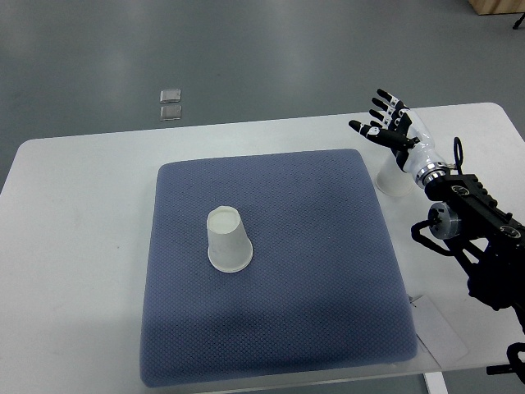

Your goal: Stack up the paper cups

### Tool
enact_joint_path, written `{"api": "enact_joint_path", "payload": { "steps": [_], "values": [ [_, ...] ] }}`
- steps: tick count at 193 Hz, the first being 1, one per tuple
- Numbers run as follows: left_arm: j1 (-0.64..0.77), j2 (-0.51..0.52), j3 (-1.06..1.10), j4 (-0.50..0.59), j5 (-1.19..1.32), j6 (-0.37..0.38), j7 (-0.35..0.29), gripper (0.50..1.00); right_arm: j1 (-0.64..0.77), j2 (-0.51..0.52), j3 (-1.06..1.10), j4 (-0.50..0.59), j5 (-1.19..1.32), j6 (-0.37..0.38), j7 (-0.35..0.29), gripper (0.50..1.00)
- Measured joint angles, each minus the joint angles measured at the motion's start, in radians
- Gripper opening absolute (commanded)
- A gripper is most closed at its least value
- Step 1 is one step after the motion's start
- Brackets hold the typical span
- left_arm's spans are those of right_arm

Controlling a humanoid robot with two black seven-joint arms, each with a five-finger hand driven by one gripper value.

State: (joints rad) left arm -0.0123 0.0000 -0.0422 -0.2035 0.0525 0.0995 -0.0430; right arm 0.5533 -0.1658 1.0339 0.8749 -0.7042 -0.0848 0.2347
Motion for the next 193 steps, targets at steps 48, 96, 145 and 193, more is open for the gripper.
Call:
{"api": "enact_joint_path", "payload": {
  "steps": [48,96,145,193],
  "values": [
    [0.000,0.000,-0.007,0.003,-0.003,0.001,-0.001,1.000,0.000,-0.001,0.001,0.000,0.000,0.000,0.001,0.932],
    [0.001,0.000,-0.001,0.014,-0.004,0.002,0.000,1.000,0.001,0.000,0.004,0.000,0.000,0.000,0.001,0.932],
    [0.002,0.000,-0.003,0.011,-0.004,0.002,0.000,1.000,0.004,-0.003,0.010,-0.001,0.000,0.000,0.004,0.932],
    [0.002,0.000,-0.003,0.012,-0.003,0.002,0.000,1.000,0.009,-0.004,0.009,-0.002,0.001,0.000,0.003,0.932]
  ]
}}
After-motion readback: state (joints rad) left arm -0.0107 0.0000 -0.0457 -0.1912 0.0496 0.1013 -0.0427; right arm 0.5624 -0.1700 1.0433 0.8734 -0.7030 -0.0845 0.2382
